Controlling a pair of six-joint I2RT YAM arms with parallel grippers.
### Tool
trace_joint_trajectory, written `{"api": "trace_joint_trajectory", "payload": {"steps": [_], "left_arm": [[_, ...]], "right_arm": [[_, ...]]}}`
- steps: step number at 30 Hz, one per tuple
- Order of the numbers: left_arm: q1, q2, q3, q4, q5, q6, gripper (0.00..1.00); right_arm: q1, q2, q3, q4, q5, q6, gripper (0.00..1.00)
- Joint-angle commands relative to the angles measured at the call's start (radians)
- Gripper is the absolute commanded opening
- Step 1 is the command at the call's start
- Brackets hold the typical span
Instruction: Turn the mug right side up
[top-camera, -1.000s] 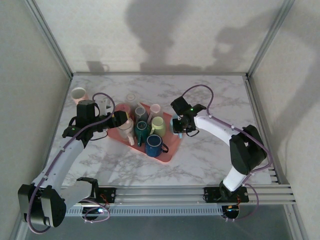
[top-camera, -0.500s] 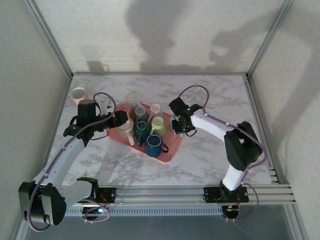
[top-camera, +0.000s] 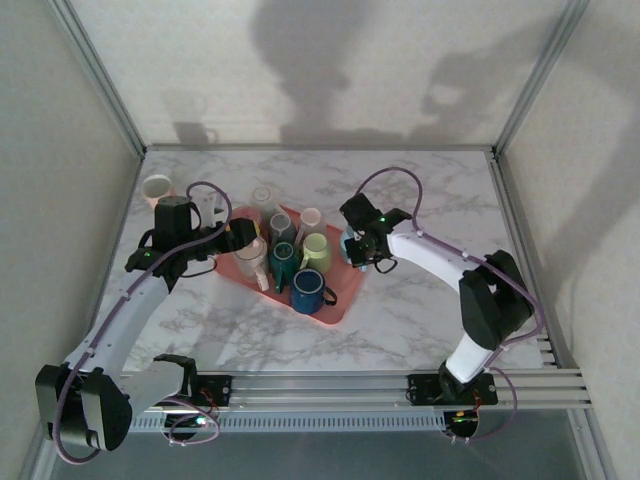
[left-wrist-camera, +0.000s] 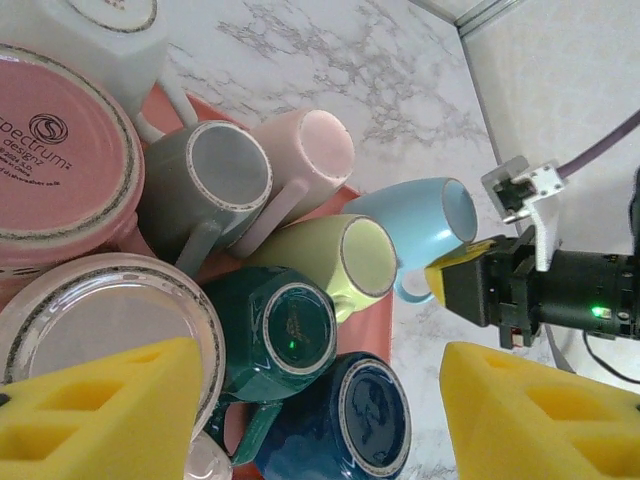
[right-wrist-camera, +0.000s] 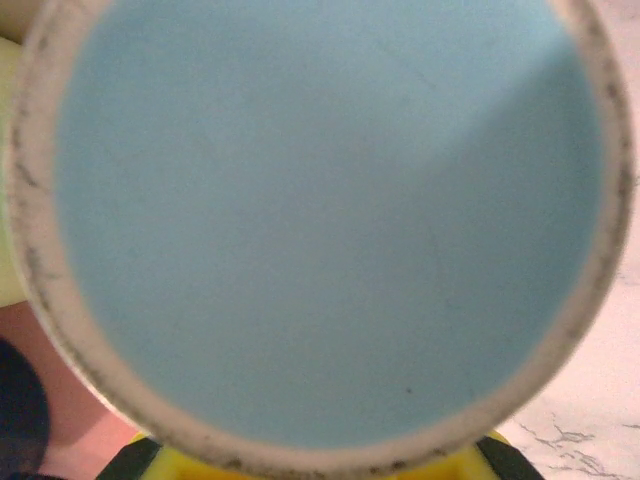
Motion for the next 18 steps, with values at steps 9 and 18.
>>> {"api": "trace_joint_trajectory", "payload": {"steps": [9,18], "left_arm": [[-0.050,-0.082,-0.107,0.327,0.087,-0.295,0.65],[-0.128,-0.050,-0.089,0.447,0.035,-0.478,0.65]], "right_arm": [[-0.001,-0.250,0.041,-0.003,-0.095,0.042,0.00],[-0.055,-0.363,0.094,0.053,-0.264,0.085,0.00]]}}
